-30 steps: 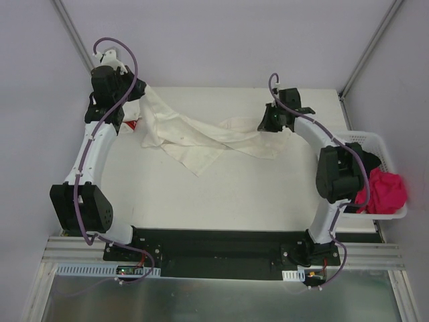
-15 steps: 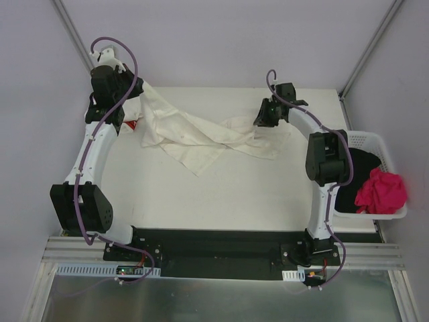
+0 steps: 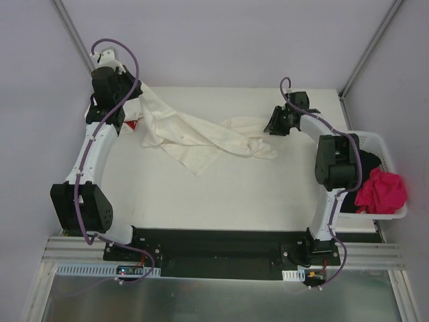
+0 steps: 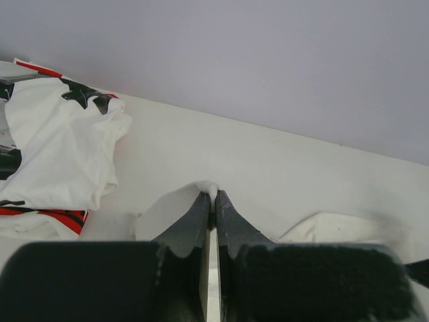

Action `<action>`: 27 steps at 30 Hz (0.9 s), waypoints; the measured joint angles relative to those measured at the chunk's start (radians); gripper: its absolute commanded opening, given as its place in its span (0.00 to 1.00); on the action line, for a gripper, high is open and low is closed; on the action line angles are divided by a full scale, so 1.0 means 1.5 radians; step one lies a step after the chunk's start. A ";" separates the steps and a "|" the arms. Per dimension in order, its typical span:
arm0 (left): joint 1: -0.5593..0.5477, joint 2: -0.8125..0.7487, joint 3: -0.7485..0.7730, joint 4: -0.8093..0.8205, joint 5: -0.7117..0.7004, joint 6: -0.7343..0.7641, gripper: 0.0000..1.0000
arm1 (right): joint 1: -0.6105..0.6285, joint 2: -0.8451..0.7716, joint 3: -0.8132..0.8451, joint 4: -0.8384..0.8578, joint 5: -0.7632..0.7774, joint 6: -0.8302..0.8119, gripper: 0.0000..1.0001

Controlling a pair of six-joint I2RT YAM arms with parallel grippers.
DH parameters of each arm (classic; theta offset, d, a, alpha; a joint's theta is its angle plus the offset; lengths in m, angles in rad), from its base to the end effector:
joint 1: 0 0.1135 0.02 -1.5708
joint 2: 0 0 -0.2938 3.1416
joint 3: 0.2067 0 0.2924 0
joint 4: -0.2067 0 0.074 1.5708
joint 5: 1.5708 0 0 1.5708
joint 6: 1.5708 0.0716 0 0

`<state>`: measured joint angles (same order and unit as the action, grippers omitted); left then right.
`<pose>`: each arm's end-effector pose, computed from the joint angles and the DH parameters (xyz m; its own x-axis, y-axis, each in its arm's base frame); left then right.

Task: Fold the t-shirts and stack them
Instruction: Flatten out the tshirt

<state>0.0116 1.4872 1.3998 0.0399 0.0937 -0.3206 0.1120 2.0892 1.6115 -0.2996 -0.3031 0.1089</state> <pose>0.4310 -0.0017 0.4342 -0.0709 -0.3146 -0.9466 0.0628 0.9457 -0.3190 0.5429 0.0826 0.1906 -0.7274 0.0226 -0.6858 -0.2405 0.9277 0.2856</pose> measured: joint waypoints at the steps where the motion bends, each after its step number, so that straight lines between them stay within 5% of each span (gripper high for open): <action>1: 0.000 0.000 0.000 0.000 0.000 0.000 0.00 | 0.001 -0.017 -0.039 0.009 -0.003 0.005 0.34; 17: -0.026 0.000 0.000 0.000 -0.002 0.020 0.00 | 0.021 -0.239 -0.247 0.066 -0.037 0.038 0.34; 27: -0.026 0.000 0.000 0.000 -0.003 0.030 0.00 | 0.058 -0.251 -0.331 0.097 -0.044 0.044 0.34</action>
<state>-0.0269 1.4872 1.3998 0.0402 0.0895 -0.2752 0.1989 1.7130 1.1145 -0.1539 -0.3691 0.1749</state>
